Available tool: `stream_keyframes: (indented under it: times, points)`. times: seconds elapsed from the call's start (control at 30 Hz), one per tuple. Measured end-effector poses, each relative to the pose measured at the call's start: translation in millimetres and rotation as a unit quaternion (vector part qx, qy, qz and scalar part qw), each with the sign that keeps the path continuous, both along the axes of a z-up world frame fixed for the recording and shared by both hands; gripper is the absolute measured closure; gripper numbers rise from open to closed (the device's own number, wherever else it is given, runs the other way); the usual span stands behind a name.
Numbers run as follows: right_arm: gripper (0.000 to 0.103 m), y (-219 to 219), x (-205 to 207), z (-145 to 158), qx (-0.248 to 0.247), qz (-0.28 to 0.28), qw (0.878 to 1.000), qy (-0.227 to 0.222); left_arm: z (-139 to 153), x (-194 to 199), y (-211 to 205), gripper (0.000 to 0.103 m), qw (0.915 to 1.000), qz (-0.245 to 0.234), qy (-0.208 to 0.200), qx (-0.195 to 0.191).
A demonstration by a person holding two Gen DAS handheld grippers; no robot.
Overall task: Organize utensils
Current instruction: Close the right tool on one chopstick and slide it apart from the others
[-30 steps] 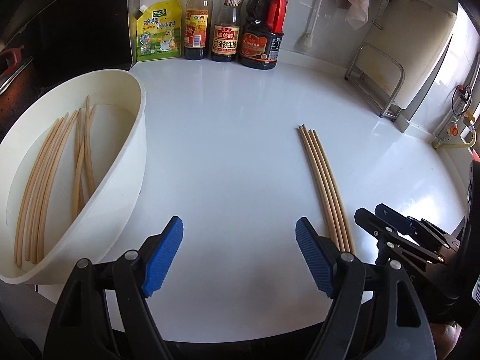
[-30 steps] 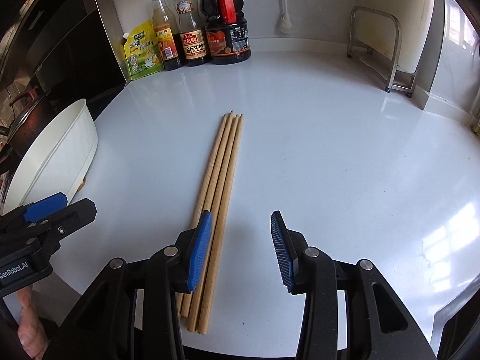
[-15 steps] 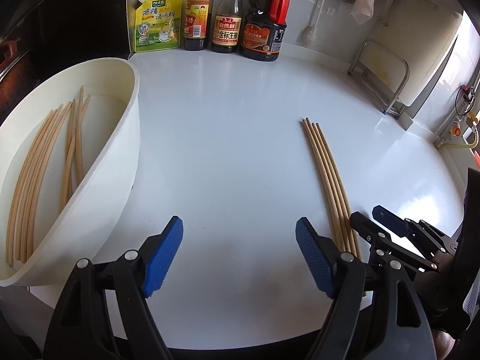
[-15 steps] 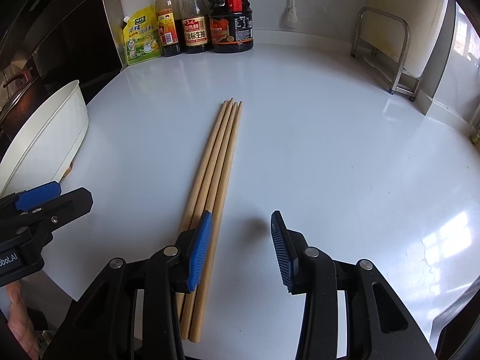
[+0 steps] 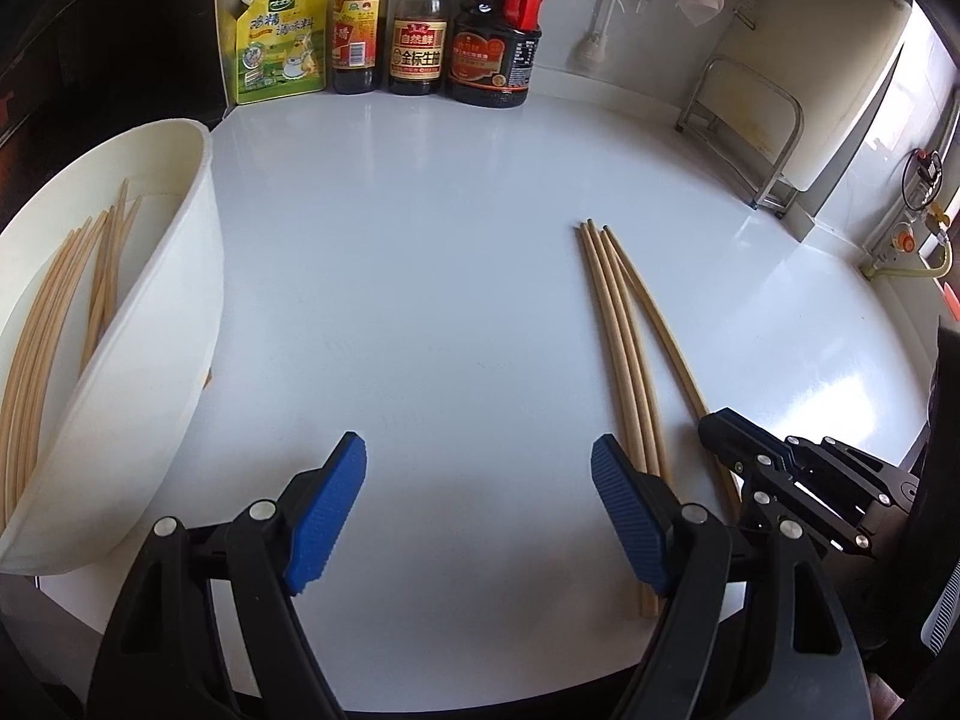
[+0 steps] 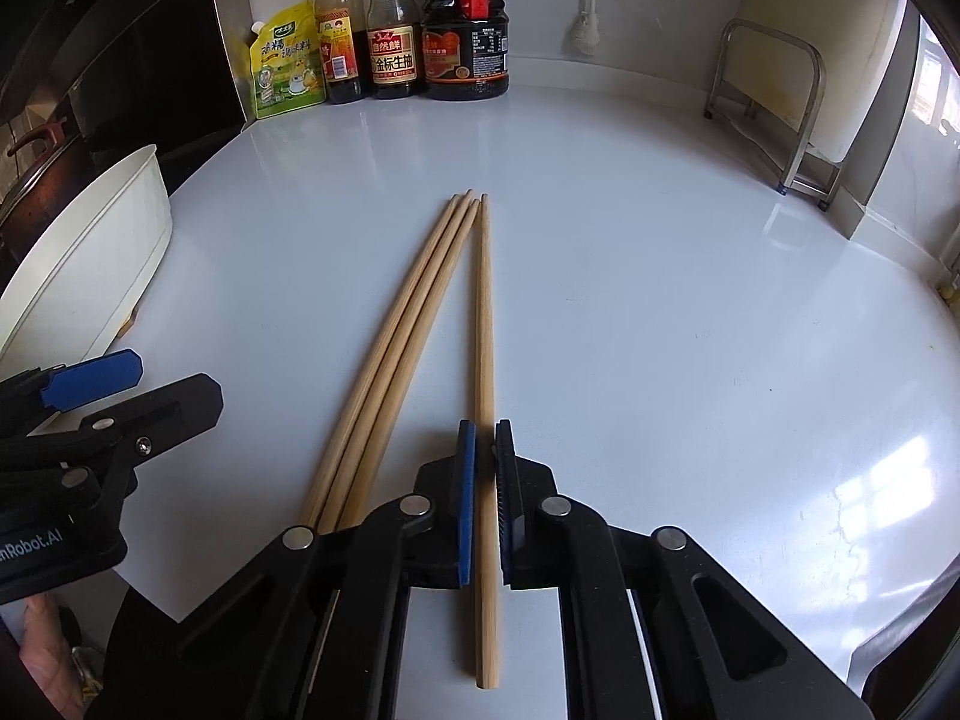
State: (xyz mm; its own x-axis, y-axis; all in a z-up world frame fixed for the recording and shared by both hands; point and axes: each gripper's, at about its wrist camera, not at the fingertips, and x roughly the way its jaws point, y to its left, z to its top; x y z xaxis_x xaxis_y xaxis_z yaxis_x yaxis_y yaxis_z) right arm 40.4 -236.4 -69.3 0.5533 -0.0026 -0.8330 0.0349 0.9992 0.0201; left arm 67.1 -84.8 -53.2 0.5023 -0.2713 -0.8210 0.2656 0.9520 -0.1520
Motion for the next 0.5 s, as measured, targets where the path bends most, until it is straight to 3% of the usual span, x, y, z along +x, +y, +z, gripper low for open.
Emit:
stream_keyframes:
  times: [0.5]
  points:
    - [0.096,-38,-12,-1,0.028,-0.034,0.999,-0.009,-13,11,-37,0.027,0.9996,-0.022,0.007,0.017]
